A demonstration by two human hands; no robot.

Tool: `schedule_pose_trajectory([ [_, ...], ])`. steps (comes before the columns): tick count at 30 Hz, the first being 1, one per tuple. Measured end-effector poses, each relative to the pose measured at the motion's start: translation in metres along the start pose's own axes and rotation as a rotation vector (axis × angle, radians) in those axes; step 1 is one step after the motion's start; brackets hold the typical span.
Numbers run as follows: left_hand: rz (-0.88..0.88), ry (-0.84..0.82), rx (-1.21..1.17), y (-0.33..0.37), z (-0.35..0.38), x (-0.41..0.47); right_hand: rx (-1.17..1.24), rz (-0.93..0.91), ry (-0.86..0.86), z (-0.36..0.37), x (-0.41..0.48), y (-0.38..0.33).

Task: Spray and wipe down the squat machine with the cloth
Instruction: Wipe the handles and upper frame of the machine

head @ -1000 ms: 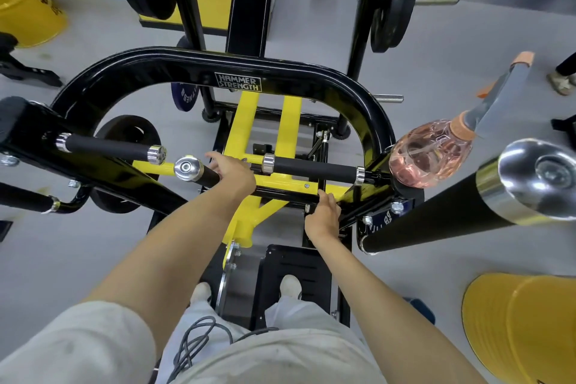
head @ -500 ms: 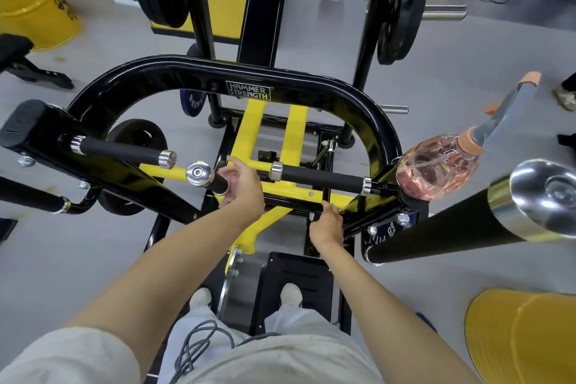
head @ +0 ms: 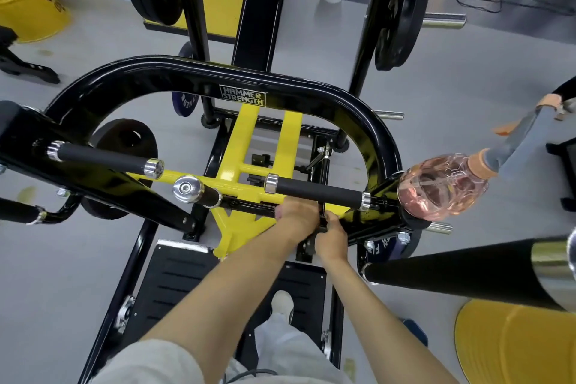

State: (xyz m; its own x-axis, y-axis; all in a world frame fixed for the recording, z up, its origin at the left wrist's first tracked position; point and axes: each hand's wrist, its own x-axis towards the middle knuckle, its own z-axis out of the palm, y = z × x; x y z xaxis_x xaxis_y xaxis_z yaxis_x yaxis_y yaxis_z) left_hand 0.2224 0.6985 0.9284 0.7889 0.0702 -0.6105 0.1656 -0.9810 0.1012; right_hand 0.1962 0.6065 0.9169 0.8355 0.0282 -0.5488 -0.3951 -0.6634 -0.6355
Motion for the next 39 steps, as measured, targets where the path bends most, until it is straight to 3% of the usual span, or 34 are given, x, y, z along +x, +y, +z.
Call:
schedule_pose_trajectory([
  [4, 0.062, 0.141, -0.040, 0.017, 0.012, 0.004, 0.127, 0.000, 0.027, 0.000, 0.000, 0.008],
  [8, 0.314, 0.316, 0.043, -0.007, 0.033, 0.003, 0.130, 0.023, 0.027, -0.002, 0.000, 0.007],
  [11, 0.565, 0.435, -0.043, -0.031, 0.055, -0.010, 0.118, -0.014, 0.061, -0.004, 0.000, 0.002],
  [14, 0.630, 0.479, 0.029, -0.054, 0.083, -0.015, 0.139, 0.015, 0.047, 0.000, 0.002, 0.001],
  [16, 0.570, 0.509, -0.076, -0.059, 0.093, -0.025, 0.189, 0.064, 0.033, 0.003, 0.003, 0.001],
  [19, 0.388, 0.569, -0.567, -0.044, 0.085, -0.051, 0.089, 0.043, 0.078, 0.004, 0.002, 0.000],
  [21, 0.031, 0.422, -1.130, -0.030, 0.080, -0.055, 0.047, 0.023, 0.077, 0.003, 0.000, 0.001],
  [23, -0.413, 0.092, -1.822, -0.025, 0.071, -0.043, 0.012, 0.014, 0.061, 0.003, -0.001, 0.002],
  [24, -0.514, -0.068, -2.109, -0.023, 0.068, -0.037, 0.001, 0.013, 0.050, 0.001, -0.001, 0.003],
  [26, -0.595, -0.128, -2.458, -0.024, 0.064, -0.027, 0.006, 0.012, 0.014, 0.000, -0.001, 0.004],
  [31, -0.491, -0.117, -2.484, -0.009, 0.073, -0.012, 0.017, 0.017, -0.062, -0.007, -0.002, 0.008],
  [39, -0.317, -0.109, -2.514, 0.015, 0.088, 0.005, 0.085, -0.021, -0.030, -0.001, 0.002, 0.013],
])
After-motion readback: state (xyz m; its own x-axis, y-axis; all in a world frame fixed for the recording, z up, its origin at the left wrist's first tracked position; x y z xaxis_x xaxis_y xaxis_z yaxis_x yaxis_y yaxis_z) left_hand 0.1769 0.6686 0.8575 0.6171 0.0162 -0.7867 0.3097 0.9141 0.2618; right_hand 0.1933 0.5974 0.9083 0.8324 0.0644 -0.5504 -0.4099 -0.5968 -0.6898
